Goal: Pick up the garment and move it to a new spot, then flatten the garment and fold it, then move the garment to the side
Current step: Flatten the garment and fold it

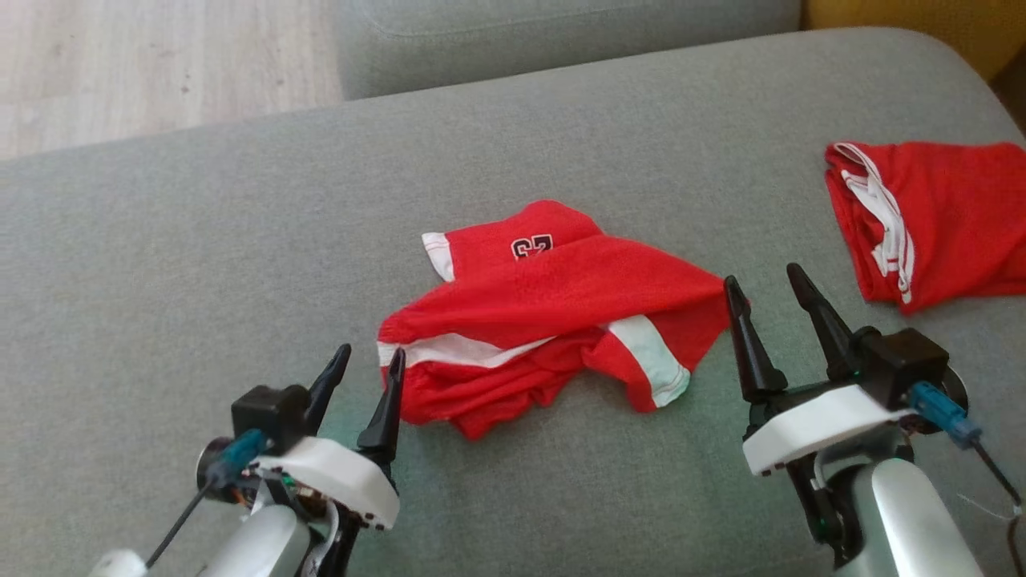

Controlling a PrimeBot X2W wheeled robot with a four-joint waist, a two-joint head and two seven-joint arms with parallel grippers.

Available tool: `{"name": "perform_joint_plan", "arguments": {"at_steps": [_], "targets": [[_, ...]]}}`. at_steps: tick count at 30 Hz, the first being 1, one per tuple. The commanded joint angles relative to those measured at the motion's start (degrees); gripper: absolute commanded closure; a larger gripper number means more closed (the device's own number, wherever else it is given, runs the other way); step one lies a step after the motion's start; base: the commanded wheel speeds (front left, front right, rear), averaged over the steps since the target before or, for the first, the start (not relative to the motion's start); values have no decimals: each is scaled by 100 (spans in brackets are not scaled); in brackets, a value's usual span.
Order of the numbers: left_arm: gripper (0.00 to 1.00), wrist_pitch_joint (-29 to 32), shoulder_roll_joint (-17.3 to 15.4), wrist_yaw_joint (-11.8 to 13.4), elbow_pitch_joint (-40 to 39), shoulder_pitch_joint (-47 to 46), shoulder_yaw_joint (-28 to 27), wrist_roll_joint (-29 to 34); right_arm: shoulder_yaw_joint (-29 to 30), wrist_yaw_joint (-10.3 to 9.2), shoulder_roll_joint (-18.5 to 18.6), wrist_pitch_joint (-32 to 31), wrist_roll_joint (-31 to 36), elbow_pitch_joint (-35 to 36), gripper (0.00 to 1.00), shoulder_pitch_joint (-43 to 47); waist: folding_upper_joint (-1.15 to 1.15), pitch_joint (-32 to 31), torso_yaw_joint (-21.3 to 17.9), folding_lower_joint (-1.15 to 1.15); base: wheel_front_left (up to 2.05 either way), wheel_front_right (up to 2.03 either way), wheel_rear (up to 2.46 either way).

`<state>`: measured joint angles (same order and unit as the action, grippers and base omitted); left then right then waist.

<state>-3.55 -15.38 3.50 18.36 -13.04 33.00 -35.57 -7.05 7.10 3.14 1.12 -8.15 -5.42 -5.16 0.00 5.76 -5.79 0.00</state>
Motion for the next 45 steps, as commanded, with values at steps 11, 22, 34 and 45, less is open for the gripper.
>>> {"name": "perform_joint_plan", "arguments": {"at_steps": [11,22,34,45], "targets": [[0,-1085,-198,5,-450,292,-1138,-237,95,39,-25,-84,-10,306,0,75,0,-321,176,0,0,0,0],[0,-1143,-331,202,-624,599,-1906,127,236,39,-12,-170,46,278,0,289,0,-576,177,0,0,0,0],[0,-1093,-322,216,-641,784,-1879,88,285,39,-20,-193,18,274,0,387,0,-578,176,0,0,0,0],[0,-344,-76,141,-826,532,-1286,92,191,39,-24,-191,-25,305,0,314,0,-381,173,0,0,0,0]]}}
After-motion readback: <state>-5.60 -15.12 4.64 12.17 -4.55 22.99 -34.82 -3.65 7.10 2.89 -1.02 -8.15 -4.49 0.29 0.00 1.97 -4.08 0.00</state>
